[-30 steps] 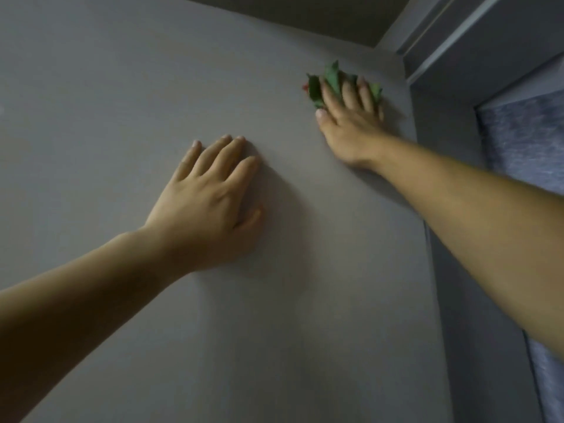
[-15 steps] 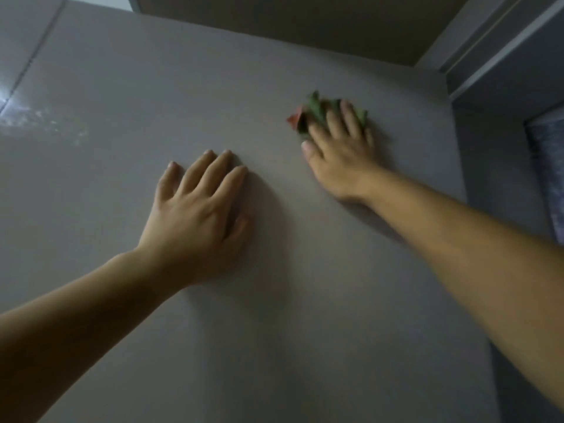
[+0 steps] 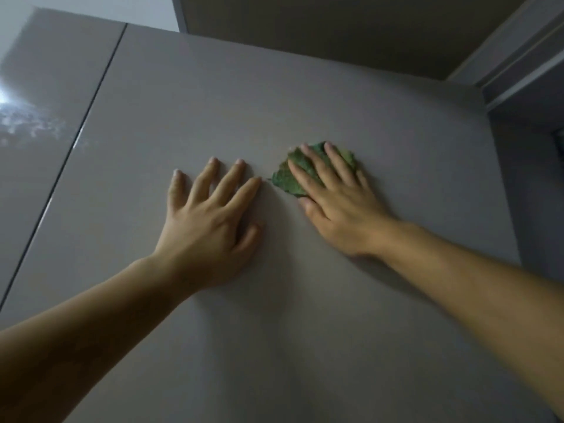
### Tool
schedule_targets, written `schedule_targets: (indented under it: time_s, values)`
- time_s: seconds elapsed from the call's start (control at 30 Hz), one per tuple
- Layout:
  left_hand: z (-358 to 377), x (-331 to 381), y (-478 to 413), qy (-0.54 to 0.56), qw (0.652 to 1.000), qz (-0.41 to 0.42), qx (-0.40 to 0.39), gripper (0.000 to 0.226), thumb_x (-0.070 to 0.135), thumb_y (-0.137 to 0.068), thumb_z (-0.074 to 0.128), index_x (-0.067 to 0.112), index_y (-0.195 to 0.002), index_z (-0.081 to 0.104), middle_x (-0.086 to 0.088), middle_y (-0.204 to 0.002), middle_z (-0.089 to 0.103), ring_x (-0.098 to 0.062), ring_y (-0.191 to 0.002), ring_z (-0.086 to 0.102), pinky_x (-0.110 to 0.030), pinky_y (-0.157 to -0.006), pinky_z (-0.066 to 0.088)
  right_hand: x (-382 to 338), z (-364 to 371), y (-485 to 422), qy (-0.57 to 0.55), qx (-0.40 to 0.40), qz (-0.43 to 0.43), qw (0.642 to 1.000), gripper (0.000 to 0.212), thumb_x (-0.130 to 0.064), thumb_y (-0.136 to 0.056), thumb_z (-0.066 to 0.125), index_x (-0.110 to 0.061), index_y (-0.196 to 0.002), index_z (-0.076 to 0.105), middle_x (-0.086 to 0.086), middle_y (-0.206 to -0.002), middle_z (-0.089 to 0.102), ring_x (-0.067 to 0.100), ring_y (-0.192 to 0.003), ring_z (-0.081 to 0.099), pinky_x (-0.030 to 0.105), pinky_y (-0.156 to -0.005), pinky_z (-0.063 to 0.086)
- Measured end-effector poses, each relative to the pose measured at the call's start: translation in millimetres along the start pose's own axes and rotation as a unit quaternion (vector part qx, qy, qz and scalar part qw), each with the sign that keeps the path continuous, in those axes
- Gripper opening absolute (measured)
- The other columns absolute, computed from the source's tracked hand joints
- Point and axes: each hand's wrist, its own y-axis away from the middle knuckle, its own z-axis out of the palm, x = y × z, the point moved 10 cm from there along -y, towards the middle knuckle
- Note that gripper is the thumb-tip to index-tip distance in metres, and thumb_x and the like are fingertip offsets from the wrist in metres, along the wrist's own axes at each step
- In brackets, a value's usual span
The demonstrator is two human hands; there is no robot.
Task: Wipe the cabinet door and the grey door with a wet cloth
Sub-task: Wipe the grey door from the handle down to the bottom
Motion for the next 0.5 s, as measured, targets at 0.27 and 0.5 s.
schedule_targets:
  time_s: [0.27, 0.5]
  values:
    - [-14.7, -33.9, 21.3, 0.038, 0.999, 0.02, 0.025, 0.075, 0.056, -0.093, 0.032, 0.017, -0.157, 0.035, -0.017, -0.166, 0.026, -0.038, -0.156, 0.015, -0.065, -0.124, 0.009, 30.0, -8.5, -49.4, -0.017, -0.007, 0.168, 0.986, 0.062, -0.049, -0.105, 0.012, -0.025, -0.163, 0.008, 0.008, -0.171, 0.0, 0.032, -0.156, -0.009, 0.049, -0.123, -0.008]
    - [-13.3, -108.6, 54.5, 0.013, 0.997, -0.07, -0.001, 0.073, 0.059, -0.096, 0.025, 0.022, -0.159, 0.03, -0.014, -0.169, 0.019, -0.04, -0.157, 0.008, -0.074, -0.119, 0.004, -57.8, 2.5, -31.8, 0.023, -0.019, -0.002, 1.0, 0.07, -0.054, -0.094, 0.009, -0.037, -0.161, 0.003, -0.007, -0.171, -0.004, 0.024, -0.157, -0.006, 0.05, -0.124, 0.003]
